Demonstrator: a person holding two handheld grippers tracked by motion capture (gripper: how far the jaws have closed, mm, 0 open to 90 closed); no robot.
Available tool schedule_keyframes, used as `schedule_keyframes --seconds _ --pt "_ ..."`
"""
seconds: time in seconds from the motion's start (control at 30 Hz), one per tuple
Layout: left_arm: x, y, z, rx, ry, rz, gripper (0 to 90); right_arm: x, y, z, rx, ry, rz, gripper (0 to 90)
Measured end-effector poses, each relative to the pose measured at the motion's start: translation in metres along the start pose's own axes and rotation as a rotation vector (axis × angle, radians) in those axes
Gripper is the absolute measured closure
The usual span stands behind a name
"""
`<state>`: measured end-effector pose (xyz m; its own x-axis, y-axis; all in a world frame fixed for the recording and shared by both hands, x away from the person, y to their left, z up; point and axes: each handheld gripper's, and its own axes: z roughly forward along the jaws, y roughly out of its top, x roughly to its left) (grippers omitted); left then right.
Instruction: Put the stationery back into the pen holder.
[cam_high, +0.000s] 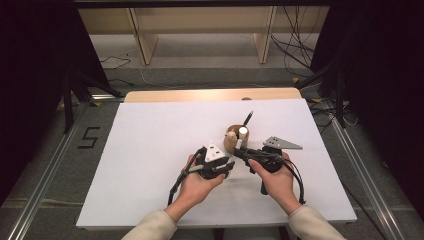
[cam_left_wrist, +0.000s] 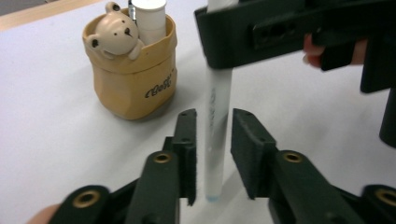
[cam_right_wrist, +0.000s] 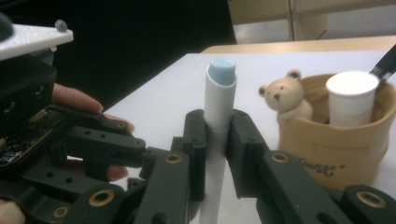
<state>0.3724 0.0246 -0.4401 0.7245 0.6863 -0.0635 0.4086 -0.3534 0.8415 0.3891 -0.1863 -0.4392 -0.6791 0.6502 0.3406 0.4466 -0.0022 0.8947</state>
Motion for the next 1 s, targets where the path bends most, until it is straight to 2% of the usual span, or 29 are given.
schedule_keyframes --seconds 0.2,0.4,0.47,0.67,1.0 --pt "0.010 -0.009 -0.011 0.023 0.023 0.020 53.8 -0.003 0.006 -0.004 -0.019 -0.035 -0.030 78.5" --pt "0.023 -0.023 -0.026 0.044 0.044 0.008 44.1 -0.007 0.011 -0.007 -0.032 -0.067 -0.043 78.4" --pt "0.029 -0.028 -0.032 0.053 0.046 0.014 42.7 -0.009 0.013 -0.008 -0.036 -0.079 -0.049 78.5" --pt "0.041 -0.043 -0.048 0.059 0.067 -0.007 37.9 -0.013 0.018 -0.011 -0.053 -0.107 -0.064 78.5" --pt "0.055 -0.063 -0.067 0.080 0.108 -0.032 35.3 -0.017 0.029 -0.010 -0.085 -0.142 -0.083 78.5"
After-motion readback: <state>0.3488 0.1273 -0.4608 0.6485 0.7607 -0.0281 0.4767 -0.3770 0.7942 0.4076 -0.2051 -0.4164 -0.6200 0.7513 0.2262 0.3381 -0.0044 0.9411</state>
